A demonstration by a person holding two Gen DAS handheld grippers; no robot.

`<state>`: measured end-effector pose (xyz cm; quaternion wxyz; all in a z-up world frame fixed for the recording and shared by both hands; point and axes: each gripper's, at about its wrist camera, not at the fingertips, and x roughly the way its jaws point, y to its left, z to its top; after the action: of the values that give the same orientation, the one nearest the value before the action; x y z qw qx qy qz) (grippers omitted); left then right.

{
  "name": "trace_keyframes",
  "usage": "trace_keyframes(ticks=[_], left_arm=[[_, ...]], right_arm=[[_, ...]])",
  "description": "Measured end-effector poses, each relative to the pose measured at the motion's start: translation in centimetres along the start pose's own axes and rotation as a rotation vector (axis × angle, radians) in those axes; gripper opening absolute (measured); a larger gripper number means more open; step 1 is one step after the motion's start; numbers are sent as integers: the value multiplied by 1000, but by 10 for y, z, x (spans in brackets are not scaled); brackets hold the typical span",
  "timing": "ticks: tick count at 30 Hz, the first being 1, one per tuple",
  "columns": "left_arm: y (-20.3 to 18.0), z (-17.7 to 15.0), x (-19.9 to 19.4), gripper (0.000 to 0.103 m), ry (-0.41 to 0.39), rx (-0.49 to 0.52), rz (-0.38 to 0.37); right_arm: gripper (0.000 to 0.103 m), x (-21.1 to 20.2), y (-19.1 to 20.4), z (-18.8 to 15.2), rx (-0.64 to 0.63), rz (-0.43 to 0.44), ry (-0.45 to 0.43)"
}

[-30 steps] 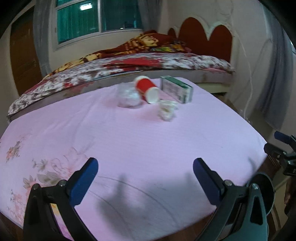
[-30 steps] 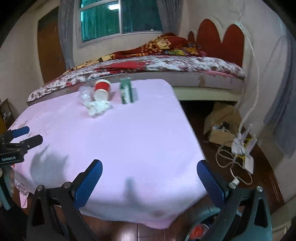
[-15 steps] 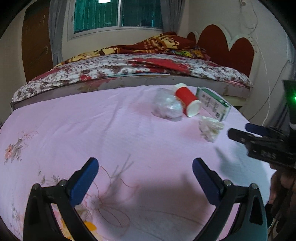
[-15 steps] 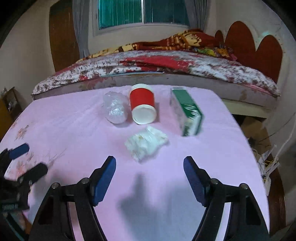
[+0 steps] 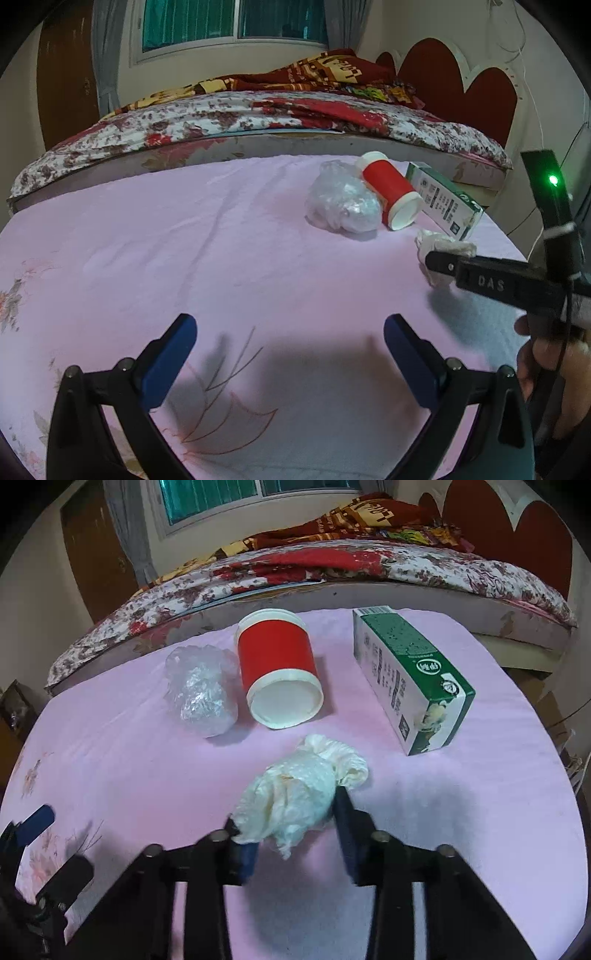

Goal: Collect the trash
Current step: 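Grasp the white tissue with the right gripper while the left gripper grasps the clear plastic bag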

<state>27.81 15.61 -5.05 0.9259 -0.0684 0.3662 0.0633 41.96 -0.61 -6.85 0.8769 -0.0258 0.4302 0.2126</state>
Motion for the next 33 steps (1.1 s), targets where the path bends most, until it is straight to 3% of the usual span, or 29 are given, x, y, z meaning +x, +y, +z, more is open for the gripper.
trace_keyframes(ticks=[7, 15, 25, 33], left_arm=[[-31, 5, 8, 93, 10, 14, -72], [-82, 18, 20, 91, 8, 55, -102], [-60, 54, 62, 85, 33, -8, -25], [-56, 71, 90, 81, 55, 34, -3]], right_arm=[[33, -43, -27, -23, -27, -42, -53], [33, -66, -84, -20, 35, -92, -77], [34, -59, -115, -15, 44, -99, -69], [34, -37, -120, 6, 48, -103, -43]])
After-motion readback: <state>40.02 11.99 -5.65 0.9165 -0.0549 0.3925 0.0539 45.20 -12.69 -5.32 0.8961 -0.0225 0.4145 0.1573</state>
